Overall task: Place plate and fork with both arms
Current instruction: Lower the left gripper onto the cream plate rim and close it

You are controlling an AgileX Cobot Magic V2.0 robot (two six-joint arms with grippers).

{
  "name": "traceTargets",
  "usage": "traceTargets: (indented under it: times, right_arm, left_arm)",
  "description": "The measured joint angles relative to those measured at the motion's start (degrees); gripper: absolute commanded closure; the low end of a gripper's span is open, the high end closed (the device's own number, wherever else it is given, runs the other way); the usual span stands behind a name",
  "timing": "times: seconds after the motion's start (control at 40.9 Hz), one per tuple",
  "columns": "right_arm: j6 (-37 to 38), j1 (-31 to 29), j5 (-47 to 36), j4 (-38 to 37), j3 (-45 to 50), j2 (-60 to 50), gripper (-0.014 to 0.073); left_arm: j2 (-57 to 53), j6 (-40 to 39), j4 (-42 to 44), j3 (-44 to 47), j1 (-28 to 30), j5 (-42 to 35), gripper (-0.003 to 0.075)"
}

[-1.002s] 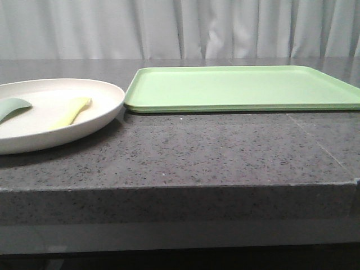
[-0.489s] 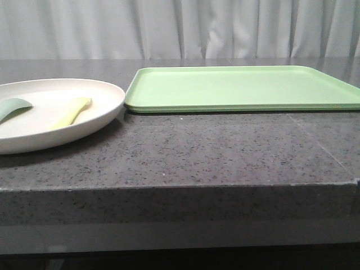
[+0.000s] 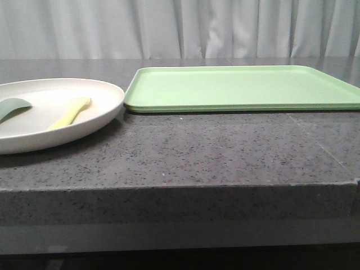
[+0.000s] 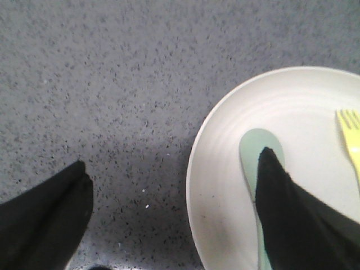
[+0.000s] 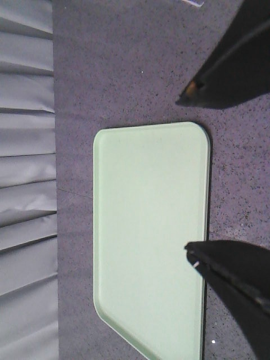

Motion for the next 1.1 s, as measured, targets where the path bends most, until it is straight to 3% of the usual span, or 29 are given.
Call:
traceTargets:
  times: [0.293,0.489,0.904,1.1]
  right_arm:
    - [0.0,0.0,0.2,0.0,0.0,0.0,0.0069]
    - [0.0,0.0,0.2,0.0,0.0,0.0,0.0069]
    - [0.0,0.0,0.3,0.0,0.0,0.0,0.0069]
    - [0.0,0.0,0.4,0.0,0.0,0.0,0.0069]
  left_arm:
    - [11.9,0.0,0.0,-3.4,0.0,2.9,0.0148]
    - [17.1,0.0,-0.7,-4.0,0.0,2.9,0.0199]
    - [18.3,0.0,-1.4,-4.1,0.0,4.3,0.0391]
    - [18.3,0.0,-2.5,-4.1,0.0,4.9,0.0581]
